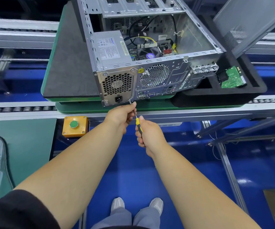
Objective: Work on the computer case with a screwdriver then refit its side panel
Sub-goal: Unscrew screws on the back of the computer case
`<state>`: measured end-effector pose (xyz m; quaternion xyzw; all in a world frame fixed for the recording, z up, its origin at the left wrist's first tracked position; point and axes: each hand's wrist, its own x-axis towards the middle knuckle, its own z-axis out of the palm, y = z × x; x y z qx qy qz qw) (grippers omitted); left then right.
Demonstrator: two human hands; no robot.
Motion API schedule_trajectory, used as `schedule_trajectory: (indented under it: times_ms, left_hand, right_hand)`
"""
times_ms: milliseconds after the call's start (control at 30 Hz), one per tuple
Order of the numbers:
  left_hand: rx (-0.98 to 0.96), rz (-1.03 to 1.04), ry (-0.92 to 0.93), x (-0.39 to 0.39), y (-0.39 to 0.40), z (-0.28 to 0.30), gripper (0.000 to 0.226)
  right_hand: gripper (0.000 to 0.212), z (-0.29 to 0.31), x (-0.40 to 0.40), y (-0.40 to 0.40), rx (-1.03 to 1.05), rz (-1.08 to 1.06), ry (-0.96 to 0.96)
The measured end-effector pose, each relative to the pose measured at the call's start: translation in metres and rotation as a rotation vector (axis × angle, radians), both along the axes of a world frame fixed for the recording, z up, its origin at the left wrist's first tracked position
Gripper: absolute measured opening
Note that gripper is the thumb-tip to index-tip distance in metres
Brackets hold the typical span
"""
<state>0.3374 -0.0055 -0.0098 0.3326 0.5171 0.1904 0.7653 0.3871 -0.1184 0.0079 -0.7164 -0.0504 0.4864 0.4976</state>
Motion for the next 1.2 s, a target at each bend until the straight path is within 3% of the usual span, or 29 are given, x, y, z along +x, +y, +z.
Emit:
schedule_trajectory:
  times_ms: [367, 700, 867, 1000, 1200]
  left_hand:
    - [0.052, 0.062, -0.067, -0.006, 0.001, -0.008, 0.004]
    - [0.144, 0.136, -0.013, -0.006, 0.002, -0.014, 0.008]
    - [0.215, -0.095, 0.007, -0.006, -0.018, 0.002, 0.018]
    - [0.441, -0.307, 0.002, -0.013, -0.026, 0.05, 0.02]
    - [0.966, -0.443, 0.057, -0.028, -0.015, 0.144, 0.018]
  right_hand:
    - [0.047, 0.002, 0.014, -0.012, -0.036, 0.009, 0.066]
    - [0.047, 0.0, 0.02, -0.014, -0.012, 0.042, -0.02]
    - [0.033, 0.019, 0.019, -0.031, 0.184, 0.168, -0.343]
    - [0.031, 0.058, 0.025, -0.039, 0.247, 0.231, -0.562]
    - [0.02, 0.115, 0.043, -0.028, 0.297, 0.141, -0.719]
